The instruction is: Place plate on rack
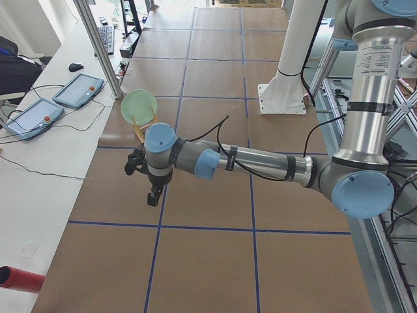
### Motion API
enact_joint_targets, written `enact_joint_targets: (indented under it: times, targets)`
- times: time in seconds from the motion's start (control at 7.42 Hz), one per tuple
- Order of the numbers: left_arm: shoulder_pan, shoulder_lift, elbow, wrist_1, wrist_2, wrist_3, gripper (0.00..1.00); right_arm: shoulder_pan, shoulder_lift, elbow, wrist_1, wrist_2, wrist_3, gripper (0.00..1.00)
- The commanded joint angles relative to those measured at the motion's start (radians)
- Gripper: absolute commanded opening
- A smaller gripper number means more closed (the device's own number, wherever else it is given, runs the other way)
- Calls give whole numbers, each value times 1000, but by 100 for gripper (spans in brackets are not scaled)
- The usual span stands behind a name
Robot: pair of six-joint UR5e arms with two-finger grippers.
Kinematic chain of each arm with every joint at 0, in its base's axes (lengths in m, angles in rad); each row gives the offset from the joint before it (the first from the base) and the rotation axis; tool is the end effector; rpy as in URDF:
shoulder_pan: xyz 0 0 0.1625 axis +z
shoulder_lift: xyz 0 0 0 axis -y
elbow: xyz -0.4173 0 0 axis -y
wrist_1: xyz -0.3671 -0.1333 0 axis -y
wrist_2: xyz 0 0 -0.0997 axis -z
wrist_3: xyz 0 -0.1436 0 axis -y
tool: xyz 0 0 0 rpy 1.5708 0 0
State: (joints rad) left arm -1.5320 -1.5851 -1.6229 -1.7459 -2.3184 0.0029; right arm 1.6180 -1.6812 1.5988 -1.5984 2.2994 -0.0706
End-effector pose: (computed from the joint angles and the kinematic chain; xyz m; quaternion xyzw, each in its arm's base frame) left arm -0.0165 -0.4953 0.6338 0.1056 0.3645 0.0632 0.9230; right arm 0.0569 -0.4050 0.7249 -0.0303 -0.3582 0.0087 0.9331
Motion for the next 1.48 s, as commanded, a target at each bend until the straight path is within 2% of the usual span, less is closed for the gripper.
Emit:
enact_joint_targets:
  times: [0.0, 0.27, 1.35]
  targets:
    - [-27, 115, 24, 14, -4, 48, 100, -1, 0, 1, 0, 0, 0, 100]
    - [-27, 109, 9, 95, -9, 48, 100, -1, 0, 1, 0, 0, 0, 100]
    - [-50, 103, -9, 102, -10, 49, 100, 0, 0, 1, 0, 0, 0, 100]
